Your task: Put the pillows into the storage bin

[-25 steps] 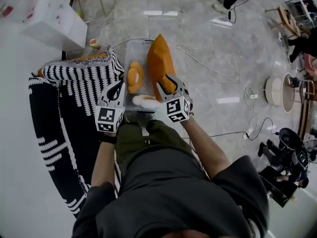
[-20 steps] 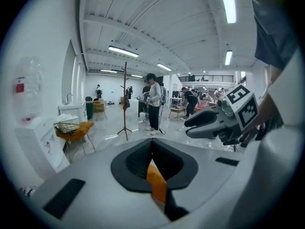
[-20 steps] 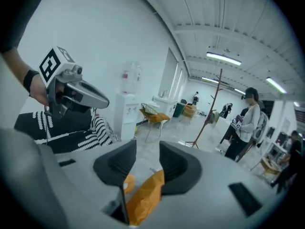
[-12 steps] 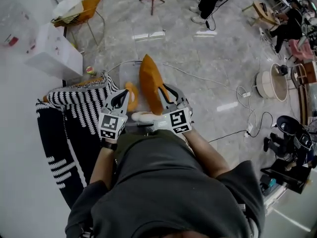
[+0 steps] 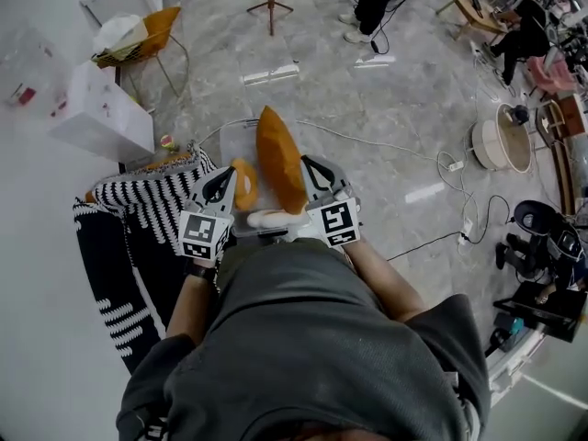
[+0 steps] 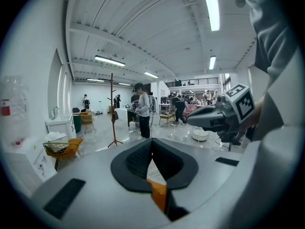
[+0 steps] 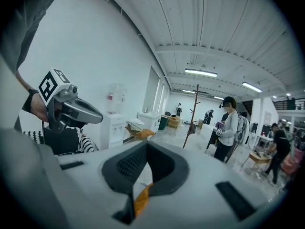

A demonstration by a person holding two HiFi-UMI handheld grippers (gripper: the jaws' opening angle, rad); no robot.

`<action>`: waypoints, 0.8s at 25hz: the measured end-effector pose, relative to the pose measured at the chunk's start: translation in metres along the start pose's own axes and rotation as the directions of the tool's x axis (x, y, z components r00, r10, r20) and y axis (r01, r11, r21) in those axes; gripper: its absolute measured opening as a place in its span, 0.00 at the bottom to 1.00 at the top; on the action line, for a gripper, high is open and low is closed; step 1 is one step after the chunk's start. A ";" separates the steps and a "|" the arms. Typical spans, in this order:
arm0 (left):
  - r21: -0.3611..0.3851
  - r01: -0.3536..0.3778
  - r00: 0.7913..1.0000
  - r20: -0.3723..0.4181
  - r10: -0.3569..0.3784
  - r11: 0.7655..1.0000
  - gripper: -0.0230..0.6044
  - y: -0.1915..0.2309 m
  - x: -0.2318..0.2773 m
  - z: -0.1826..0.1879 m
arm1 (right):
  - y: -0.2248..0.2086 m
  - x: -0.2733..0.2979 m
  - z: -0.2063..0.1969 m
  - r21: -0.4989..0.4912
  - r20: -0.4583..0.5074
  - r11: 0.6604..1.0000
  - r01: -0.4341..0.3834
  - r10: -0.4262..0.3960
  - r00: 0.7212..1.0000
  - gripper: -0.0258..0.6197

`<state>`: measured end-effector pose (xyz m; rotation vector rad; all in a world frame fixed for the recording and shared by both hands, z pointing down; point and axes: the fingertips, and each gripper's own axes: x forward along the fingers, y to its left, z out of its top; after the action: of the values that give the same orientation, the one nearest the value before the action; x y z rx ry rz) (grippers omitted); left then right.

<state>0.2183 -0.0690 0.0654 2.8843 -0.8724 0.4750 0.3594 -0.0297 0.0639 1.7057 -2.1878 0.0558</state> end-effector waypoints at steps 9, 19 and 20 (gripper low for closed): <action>0.029 0.019 1.000 -0.006 -0.019 0.999 0.04 -0.020 -0.002 0.008 | -0.005 -0.009 0.002 0.029 0.020 1.000 0.001 -0.002 1.000 0.04; 0.037 0.002 1.000 -0.010 -0.001 0.999 0.04 -0.027 -0.002 0.013 | -0.001 -0.010 -0.002 0.029 0.020 0.999 -0.035 0.034 0.999 0.04; 0.037 0.000 1.000 -0.009 0.001 0.999 0.04 -0.027 -0.002 0.013 | -0.001 -0.010 -0.002 0.029 0.020 0.999 -0.036 0.035 0.999 0.04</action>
<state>0.2352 -0.0478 0.0524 2.9131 -0.8722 0.5097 0.3626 -0.0202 0.0626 1.6896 -2.2425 0.0804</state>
